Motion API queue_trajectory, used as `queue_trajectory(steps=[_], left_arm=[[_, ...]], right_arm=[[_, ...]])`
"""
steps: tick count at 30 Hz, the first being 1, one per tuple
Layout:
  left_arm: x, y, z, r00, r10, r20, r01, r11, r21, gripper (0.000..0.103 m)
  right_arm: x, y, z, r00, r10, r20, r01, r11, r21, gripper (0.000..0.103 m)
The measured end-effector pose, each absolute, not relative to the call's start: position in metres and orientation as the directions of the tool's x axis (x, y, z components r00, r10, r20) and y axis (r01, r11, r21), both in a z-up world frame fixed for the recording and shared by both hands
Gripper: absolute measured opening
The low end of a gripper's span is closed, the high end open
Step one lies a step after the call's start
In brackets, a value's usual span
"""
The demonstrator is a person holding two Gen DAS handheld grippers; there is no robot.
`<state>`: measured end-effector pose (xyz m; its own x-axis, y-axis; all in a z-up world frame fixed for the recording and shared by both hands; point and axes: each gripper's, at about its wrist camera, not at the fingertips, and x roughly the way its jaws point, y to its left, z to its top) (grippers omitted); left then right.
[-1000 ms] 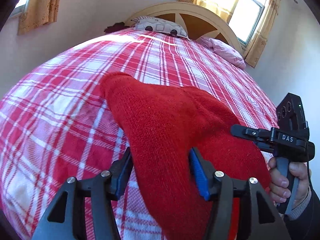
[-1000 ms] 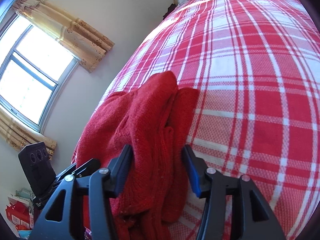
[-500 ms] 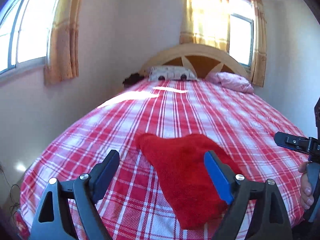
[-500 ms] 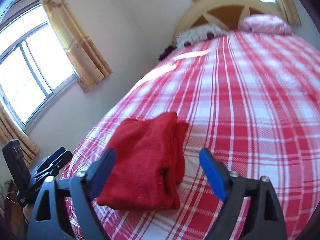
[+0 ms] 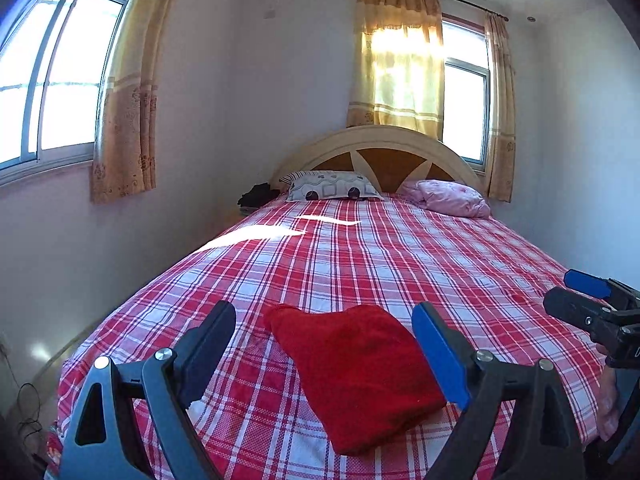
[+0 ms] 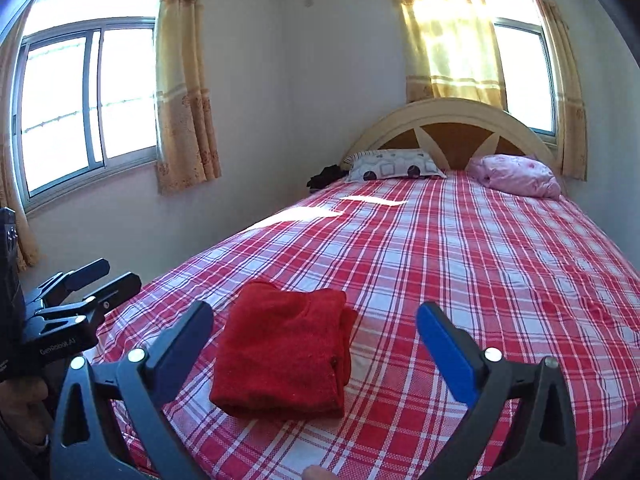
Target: Fold small clothes
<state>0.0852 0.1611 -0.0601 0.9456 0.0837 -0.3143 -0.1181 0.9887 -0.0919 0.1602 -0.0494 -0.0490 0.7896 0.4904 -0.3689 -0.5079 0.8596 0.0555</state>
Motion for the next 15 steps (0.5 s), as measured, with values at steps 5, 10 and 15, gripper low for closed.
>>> queue_trajectory(steps=[5, 10, 15], left_arm=[[0.082, 0.161, -0.058, 0.949, 0.082, -0.304, -0.117, 0.988, -0.097, 0.091], [0.079, 0.161, -0.057, 0.952, 0.082, -0.296, -0.115, 0.988, -0.098, 0.091], [0.078, 0.158, -0.057, 0.952, 0.082, -0.295, -0.115, 0.989, -0.095, 0.091]], right_arm=[[0.151, -0.048, -0.048, 0.793, 0.485, -0.367, -0.508, 0.86, 0.039, 0.103], [0.148, -0.049, -0.048, 0.793, 0.489, -0.364, -0.511, 0.859, 0.04, 0.103], [0.143, -0.048, -0.047, 0.798, 0.487, -0.355, -0.511, 0.859, 0.03, 0.103]])
